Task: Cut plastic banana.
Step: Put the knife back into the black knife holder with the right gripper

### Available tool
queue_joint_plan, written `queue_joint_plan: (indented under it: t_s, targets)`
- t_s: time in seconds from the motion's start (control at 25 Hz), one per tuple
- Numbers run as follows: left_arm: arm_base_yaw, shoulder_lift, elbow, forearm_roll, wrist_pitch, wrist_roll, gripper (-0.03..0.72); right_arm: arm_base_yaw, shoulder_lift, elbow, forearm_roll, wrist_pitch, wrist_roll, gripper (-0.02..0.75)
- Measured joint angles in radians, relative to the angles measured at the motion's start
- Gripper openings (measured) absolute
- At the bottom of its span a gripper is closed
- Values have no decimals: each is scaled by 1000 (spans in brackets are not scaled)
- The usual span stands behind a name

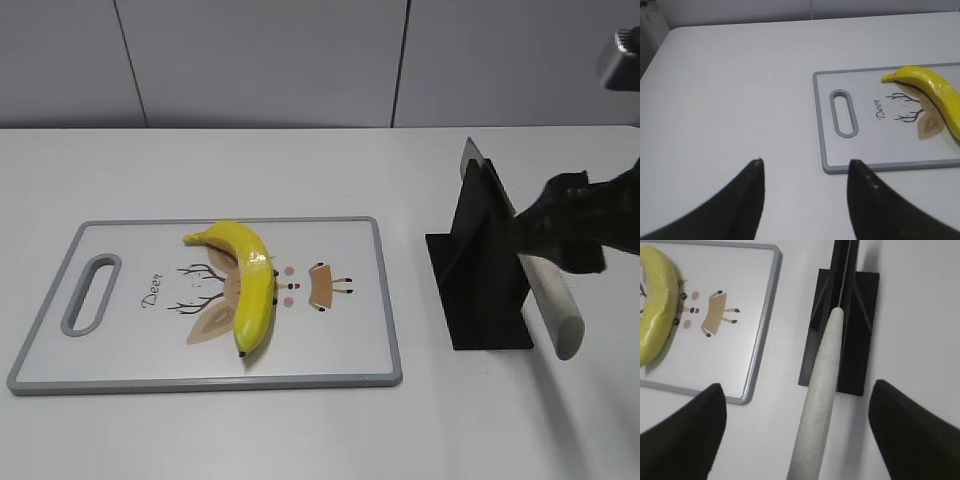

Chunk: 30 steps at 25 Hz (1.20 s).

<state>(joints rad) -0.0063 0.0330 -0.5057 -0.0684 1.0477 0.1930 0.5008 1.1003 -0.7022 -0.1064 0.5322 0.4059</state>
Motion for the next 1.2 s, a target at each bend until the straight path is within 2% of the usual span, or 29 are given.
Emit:
queue_joint_plan:
  t_s: [0.24,0.36,0.52,0.64,0.92,1.04,1.2]
  targets:
    - [0,0,0,0,0,0,508,0,-206,15,0,107,-231,666]
    - [0,0,0,-2,0,0,512,0,-319,72,1,156,-281,658]
    - [0,0,0,-5,0,0,599,0,-502,153,3,240,-295,655]
    - [0,0,0,-7,0,0,626,0,-652,200,4,272,-297,650]
    - [0,0,0,-8,0,-1,528,0,-944,253,4,366,-298,630]
    - [0,0,0,-8,0,-1,513,0,-1041,262,4,427,-299,622]
    - [1,0,0,-10,-1,-1,510,0,-1103,271,12,435,-299,601]
